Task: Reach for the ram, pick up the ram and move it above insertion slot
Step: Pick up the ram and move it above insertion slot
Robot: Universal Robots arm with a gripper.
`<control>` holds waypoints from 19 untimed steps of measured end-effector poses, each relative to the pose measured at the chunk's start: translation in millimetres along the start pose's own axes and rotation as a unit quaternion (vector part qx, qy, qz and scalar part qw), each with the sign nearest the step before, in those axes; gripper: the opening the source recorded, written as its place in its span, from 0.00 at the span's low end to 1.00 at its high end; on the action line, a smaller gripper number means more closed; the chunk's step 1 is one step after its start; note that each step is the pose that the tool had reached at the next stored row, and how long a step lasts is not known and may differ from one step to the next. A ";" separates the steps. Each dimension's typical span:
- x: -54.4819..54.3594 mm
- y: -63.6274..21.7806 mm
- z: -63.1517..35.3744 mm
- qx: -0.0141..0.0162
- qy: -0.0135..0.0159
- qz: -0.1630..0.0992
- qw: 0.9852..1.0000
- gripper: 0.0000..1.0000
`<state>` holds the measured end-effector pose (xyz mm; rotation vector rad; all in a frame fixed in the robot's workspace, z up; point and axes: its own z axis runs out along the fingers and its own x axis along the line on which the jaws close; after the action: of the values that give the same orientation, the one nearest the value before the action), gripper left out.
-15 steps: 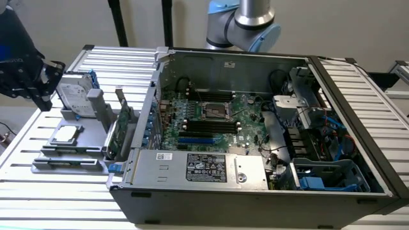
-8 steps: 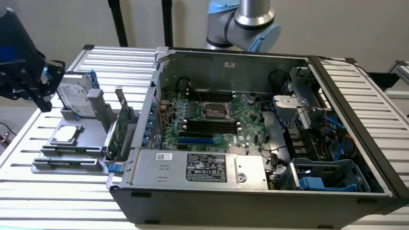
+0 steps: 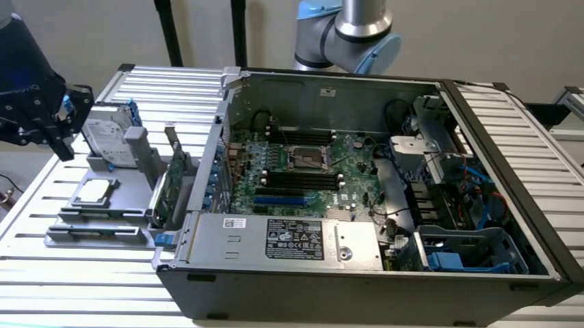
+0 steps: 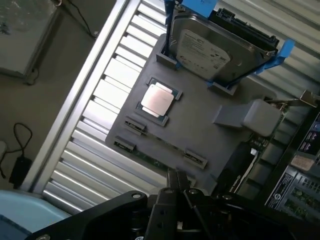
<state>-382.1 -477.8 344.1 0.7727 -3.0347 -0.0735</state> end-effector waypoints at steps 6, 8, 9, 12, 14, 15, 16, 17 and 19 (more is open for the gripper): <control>0.0 -0.1 1.7 -0.001 0.002 -0.049 0.999 0.11; 0.0 -0.1 2.3 -0.001 0.003 -0.065 0.998 0.11; 0.0 -0.1 2.5 -0.001 0.003 -0.073 0.997 0.11; 0.0 -0.2 3.2 -0.001 0.004 -0.096 0.995 0.11; 0.0 -0.2 3.7 -0.001 0.005 -0.111 0.994 0.11; 0.0 -0.2 3.9 -0.002 0.006 -0.119 0.993 0.11; 0.0 -0.2 4.1 -0.002 0.006 -0.127 0.992 0.11; 0.0 -0.2 4.3 -0.002 0.007 -0.134 0.991 0.11; 0.1 -0.2 4.7 -0.003 0.009 -0.149 0.989 0.11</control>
<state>-382.1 -477.8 339.4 1.2134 -2.8748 -0.0762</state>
